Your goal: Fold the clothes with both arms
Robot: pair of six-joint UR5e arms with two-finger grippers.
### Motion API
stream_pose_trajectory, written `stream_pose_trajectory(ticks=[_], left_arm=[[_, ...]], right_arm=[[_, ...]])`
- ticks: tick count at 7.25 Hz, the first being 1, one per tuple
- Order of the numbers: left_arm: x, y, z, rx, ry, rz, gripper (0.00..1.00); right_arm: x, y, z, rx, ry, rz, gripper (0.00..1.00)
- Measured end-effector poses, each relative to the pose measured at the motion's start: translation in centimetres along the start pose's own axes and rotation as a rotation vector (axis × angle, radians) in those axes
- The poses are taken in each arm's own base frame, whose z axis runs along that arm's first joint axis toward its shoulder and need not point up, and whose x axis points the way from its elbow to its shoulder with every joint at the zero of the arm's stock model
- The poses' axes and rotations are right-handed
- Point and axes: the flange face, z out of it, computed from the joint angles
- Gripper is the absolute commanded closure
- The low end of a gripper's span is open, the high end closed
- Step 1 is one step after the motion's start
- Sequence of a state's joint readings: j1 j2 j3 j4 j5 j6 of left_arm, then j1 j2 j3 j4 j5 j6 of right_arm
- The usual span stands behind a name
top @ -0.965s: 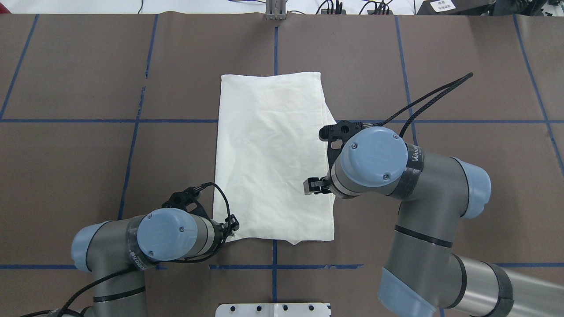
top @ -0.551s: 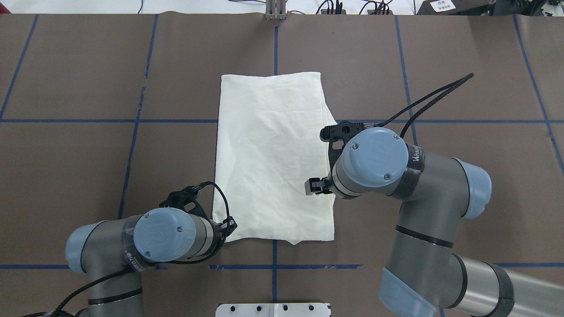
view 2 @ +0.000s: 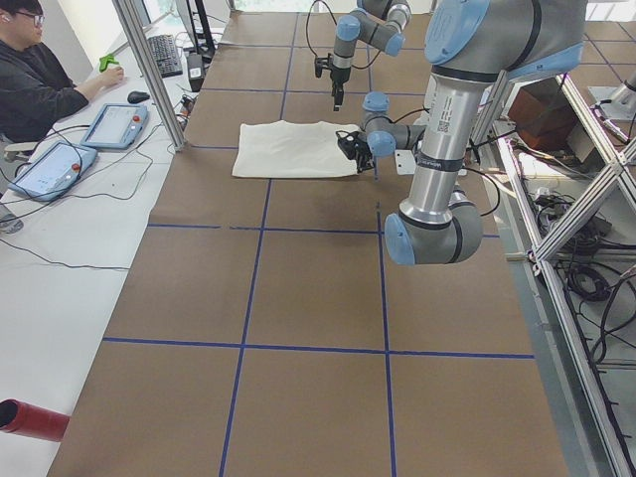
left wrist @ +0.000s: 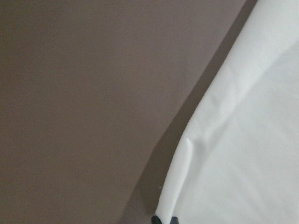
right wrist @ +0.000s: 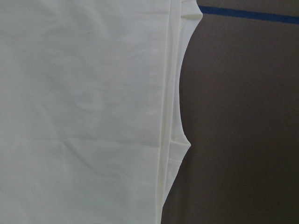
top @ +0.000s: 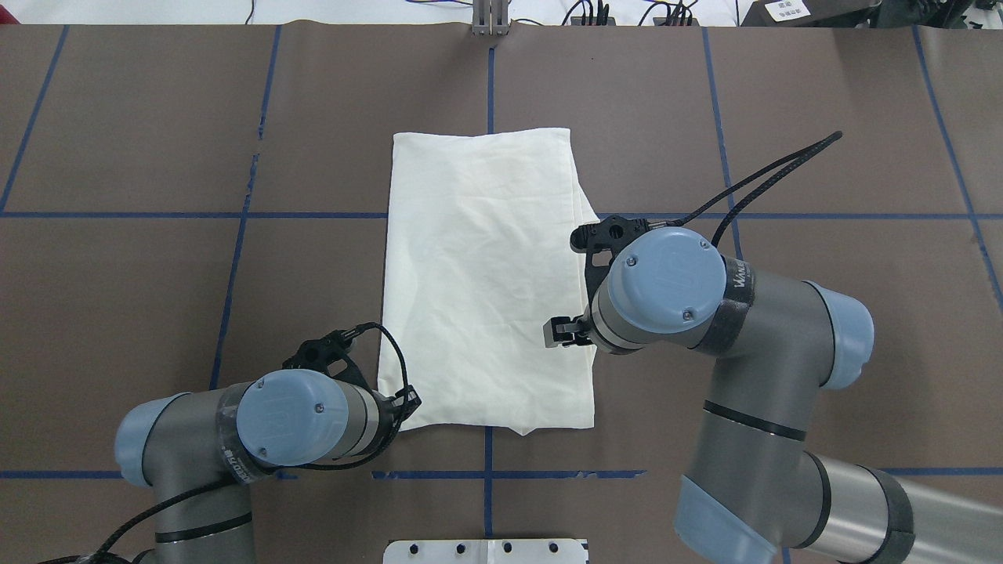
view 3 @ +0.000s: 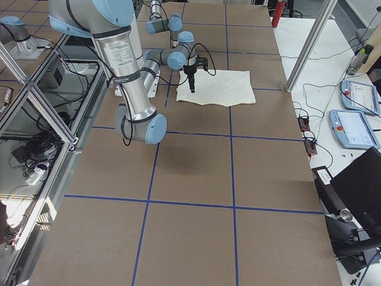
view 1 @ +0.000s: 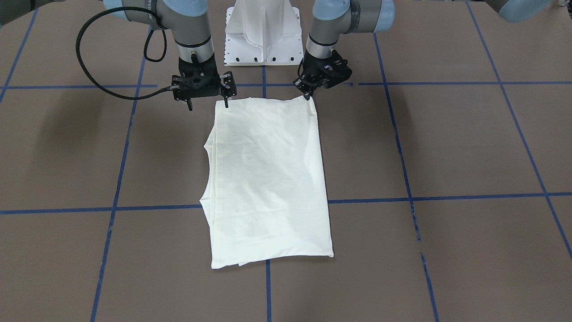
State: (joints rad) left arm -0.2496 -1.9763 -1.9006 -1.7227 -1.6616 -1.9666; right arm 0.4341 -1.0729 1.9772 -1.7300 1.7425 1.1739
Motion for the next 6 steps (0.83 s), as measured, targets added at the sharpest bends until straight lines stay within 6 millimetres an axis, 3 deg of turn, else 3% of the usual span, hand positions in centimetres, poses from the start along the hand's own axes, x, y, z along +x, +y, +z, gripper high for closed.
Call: stream_pose_trajectory(ticks=[2, 6], left_arm=[[0.1, 0.1, -0.3, -0.004, 0.005, 0.005, 1.00], [0.4, 0.4, -0.6, -0.011, 0.011, 0.007, 1.00]], right_arm=[[-1.2, 1.2, 0.6, -0.009, -0.027, 0.153, 0.00], [-3.7, 3.5, 5.2, -0.044, -0.060, 0.464, 0.00]])
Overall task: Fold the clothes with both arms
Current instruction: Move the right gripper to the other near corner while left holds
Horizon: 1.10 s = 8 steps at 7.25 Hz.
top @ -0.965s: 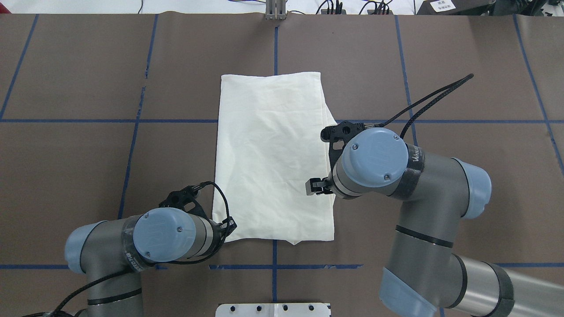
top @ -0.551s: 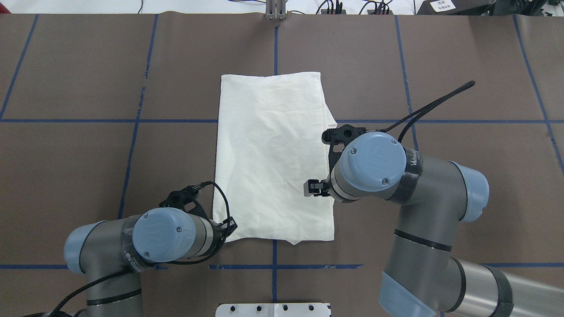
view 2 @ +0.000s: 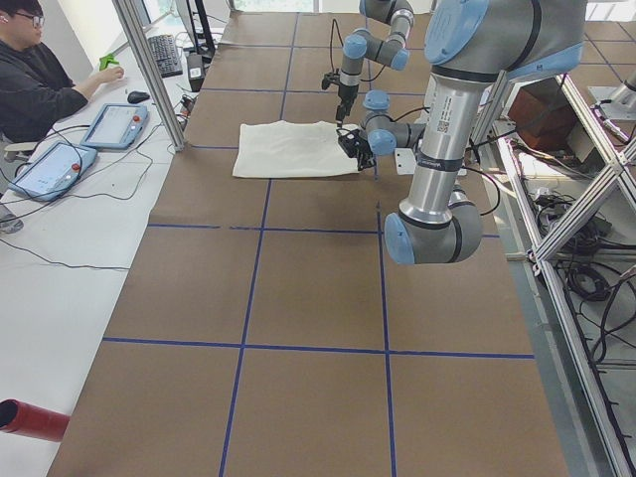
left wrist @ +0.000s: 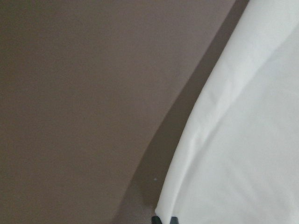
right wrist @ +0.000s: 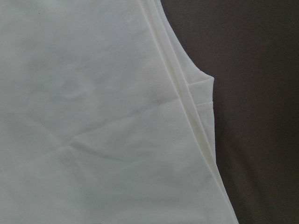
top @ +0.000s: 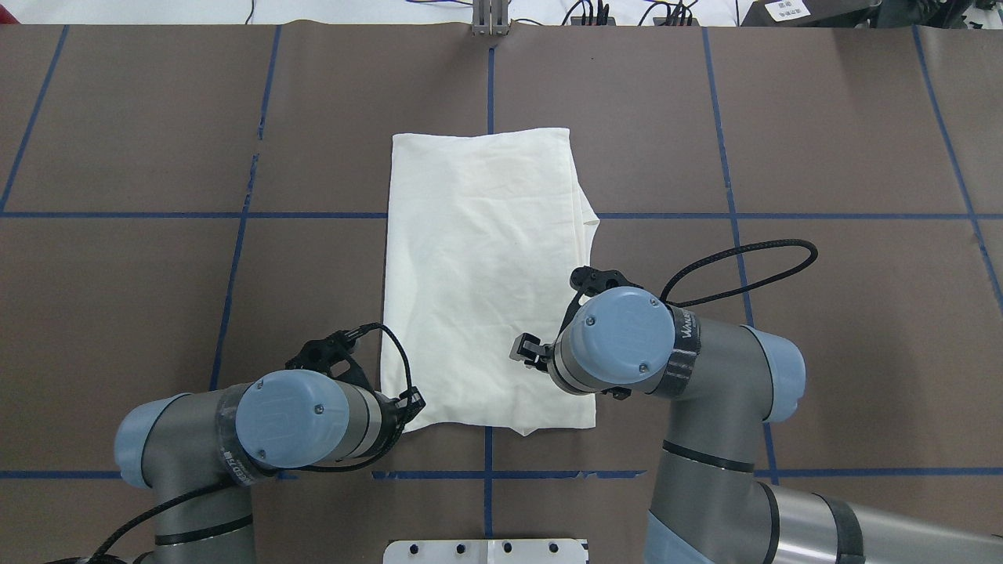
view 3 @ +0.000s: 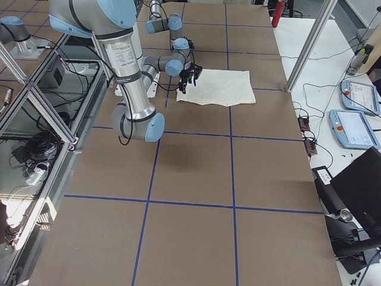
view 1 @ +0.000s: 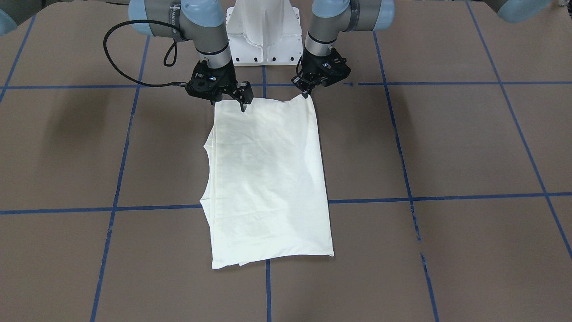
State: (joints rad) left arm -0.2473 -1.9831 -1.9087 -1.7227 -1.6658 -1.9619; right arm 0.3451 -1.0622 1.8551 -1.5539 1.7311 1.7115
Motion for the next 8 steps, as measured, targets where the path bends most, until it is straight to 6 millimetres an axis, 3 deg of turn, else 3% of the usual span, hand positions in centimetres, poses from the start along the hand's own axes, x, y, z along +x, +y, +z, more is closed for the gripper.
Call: stream_pose_trajectory(ticks=[5, 8], left_arm=[[0.6, 0.3, -0.3, -0.004, 0.010, 0.001, 1.00], [0.8, 0.3, -0.4, -0.005, 0.013, 0.001, 1.00]], right_arm=[[2.4, 0.6, 2.6, -0.004, 0.054, 0.005, 0.00], [2.7, 1.1, 4.0, 0.002, 0.052, -0.007, 0.00]])
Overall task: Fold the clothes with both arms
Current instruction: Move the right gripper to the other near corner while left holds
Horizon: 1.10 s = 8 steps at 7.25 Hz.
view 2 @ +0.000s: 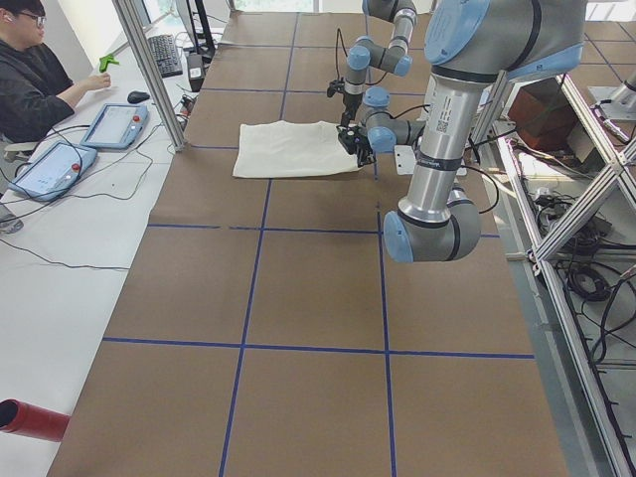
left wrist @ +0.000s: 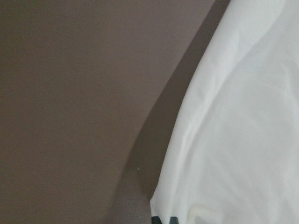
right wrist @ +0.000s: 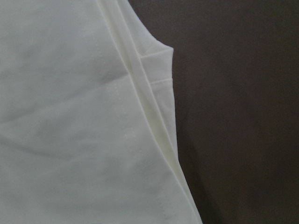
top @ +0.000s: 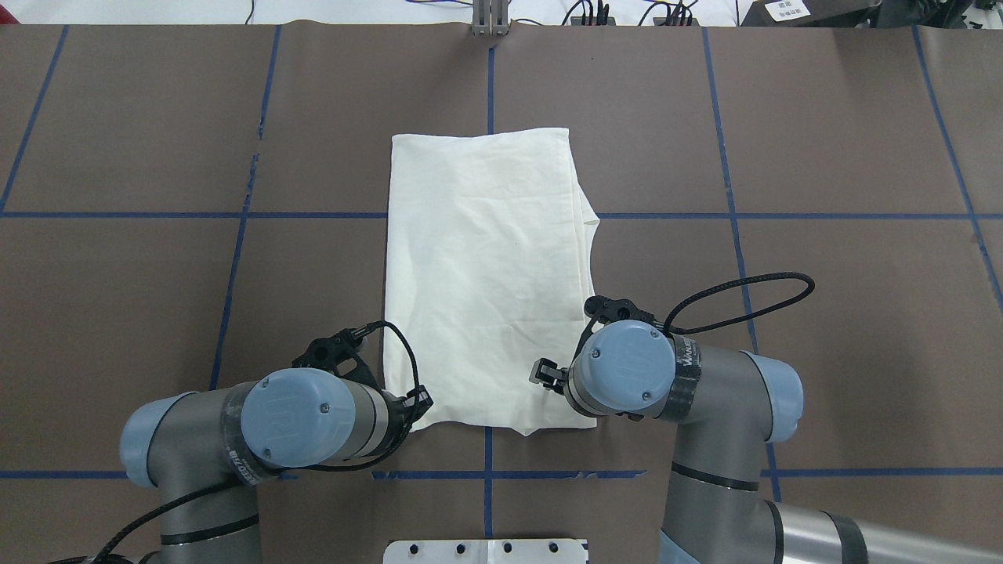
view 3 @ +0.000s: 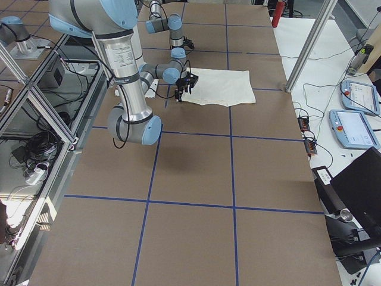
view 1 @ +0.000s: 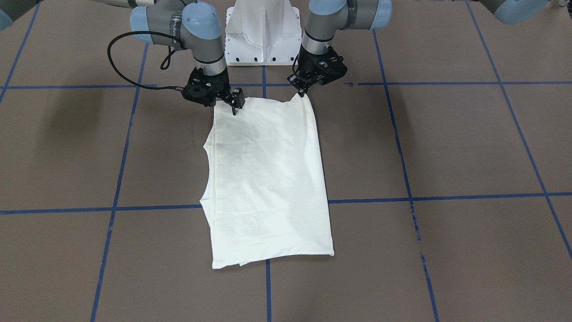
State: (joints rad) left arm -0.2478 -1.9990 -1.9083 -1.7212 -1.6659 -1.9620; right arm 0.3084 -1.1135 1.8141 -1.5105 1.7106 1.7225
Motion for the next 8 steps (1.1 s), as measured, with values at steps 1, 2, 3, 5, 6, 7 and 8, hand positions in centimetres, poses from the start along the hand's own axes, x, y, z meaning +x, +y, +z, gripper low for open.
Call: stream_pose_trajectory(ticks=[1, 2, 3, 5, 6, 7, 8], left_arm=[[0.01, -0.06, -0.01, 0.001, 0.000, -0.001, 1.00], [0.02, -0.10, -0.02, 0.001, 0.000, -0.001, 1.00], [0.02, -0.11, -0.02, 0.001, 0.000, -0.001, 1.00], [0.02, -0.13, -0.03, 0.002, 0.001, -0.001, 1.00], [0.02, -0.13, -0.03, 0.002, 0.001, -0.001, 1.00], [0.03, -0.17, -0.04, 0.002, 0.001, -0.002, 1.00], [0.04, -0.19, -0.04, 0.002, 0.001, -0.002, 1.00]], right_arm=[[-0.16, -0.05, 0.59, 0.002, -0.018, -0.002, 0.00], [-0.32, -0.12, 1.05, 0.001, -0.037, -0.004, 0.00], [-0.39, -0.15, 1.27, 0.001, -0.046, -0.005, 0.00], [-0.28, -0.14, 1.44, -0.002, -0.047, -0.005, 0.20], [-0.27, -0.14, 1.45, -0.002, -0.045, -0.004, 0.53], [-0.31, -0.15, 1.37, -0.002, -0.045, -0.002, 0.71], [-0.37, -0.16, 1.20, -0.003, -0.047, -0.002, 0.83]])
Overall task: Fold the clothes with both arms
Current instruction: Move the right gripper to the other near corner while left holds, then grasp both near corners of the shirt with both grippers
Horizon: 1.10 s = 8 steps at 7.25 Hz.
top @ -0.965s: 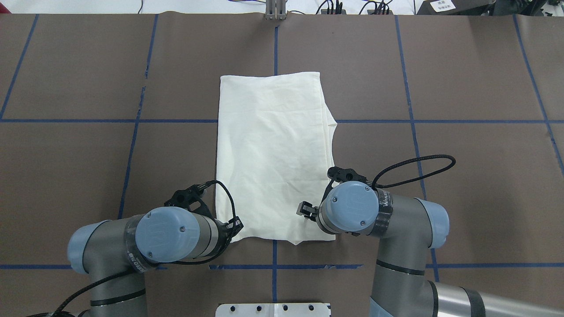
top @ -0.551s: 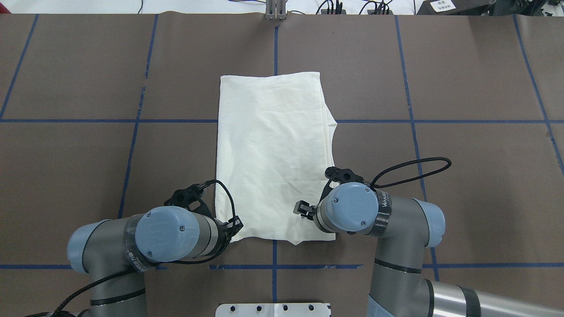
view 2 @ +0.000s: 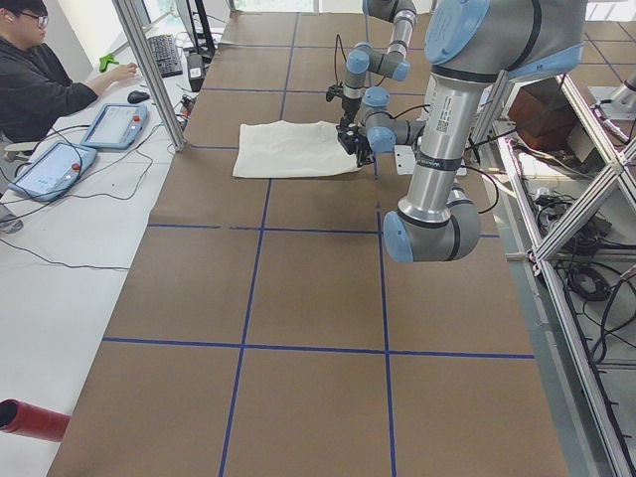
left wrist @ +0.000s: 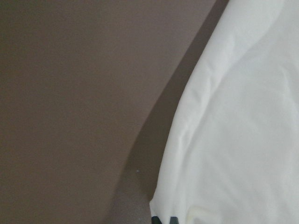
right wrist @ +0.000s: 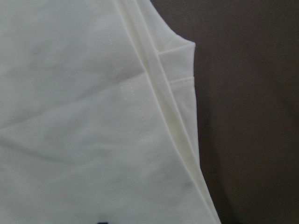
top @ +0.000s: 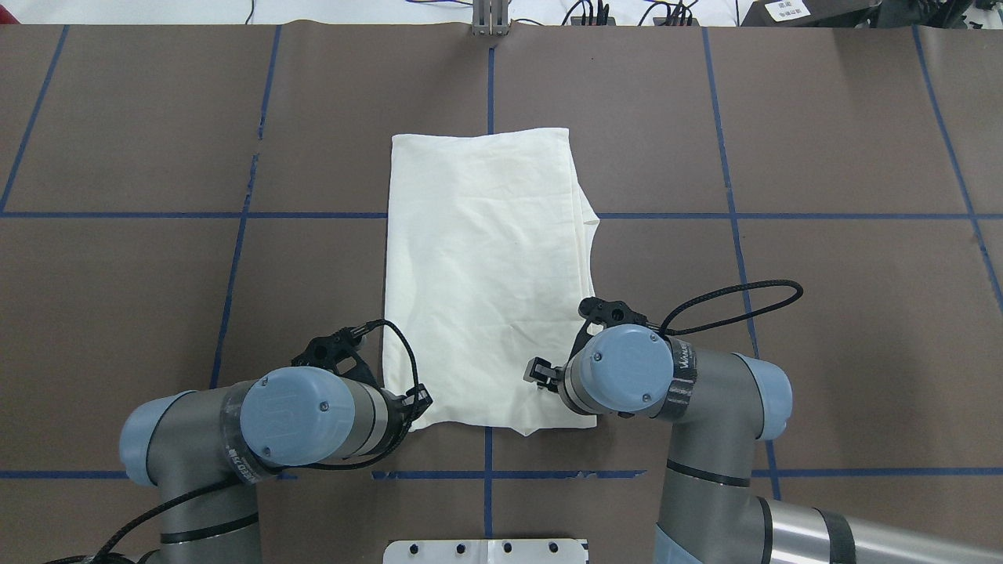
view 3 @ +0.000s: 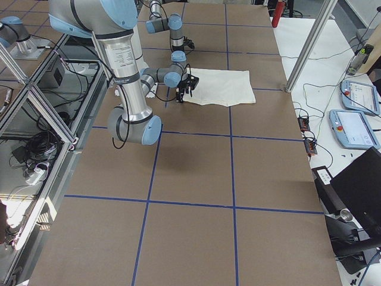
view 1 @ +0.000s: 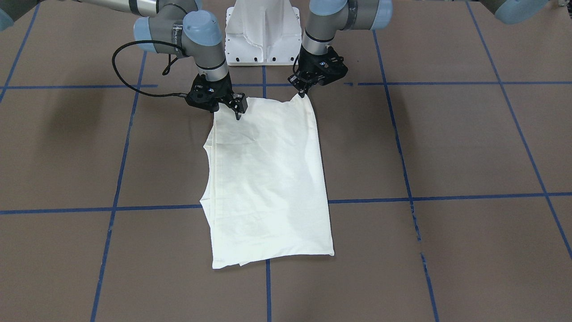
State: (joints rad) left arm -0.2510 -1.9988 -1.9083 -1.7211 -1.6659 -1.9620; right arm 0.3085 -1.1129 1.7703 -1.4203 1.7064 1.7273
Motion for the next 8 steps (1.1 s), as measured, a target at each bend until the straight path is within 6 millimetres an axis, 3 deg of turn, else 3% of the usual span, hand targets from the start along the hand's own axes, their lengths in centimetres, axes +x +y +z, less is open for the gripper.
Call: stream_pose_trajectory(ticks=[3, 8], left_arm=[[0.0, 0.0, 0.0, 0.000, 0.000, 0.000, 1.00], [-0.1, -0.1, 0.0, 0.001, -0.002, 0.000, 1.00]], right_arm=[[-0.4, -0.2, -0.7, -0.001, -0.011, 0.003, 1.00], [-0.9, -0.6, -1.4, 0.001, -0.026, 0.007, 1.00]])
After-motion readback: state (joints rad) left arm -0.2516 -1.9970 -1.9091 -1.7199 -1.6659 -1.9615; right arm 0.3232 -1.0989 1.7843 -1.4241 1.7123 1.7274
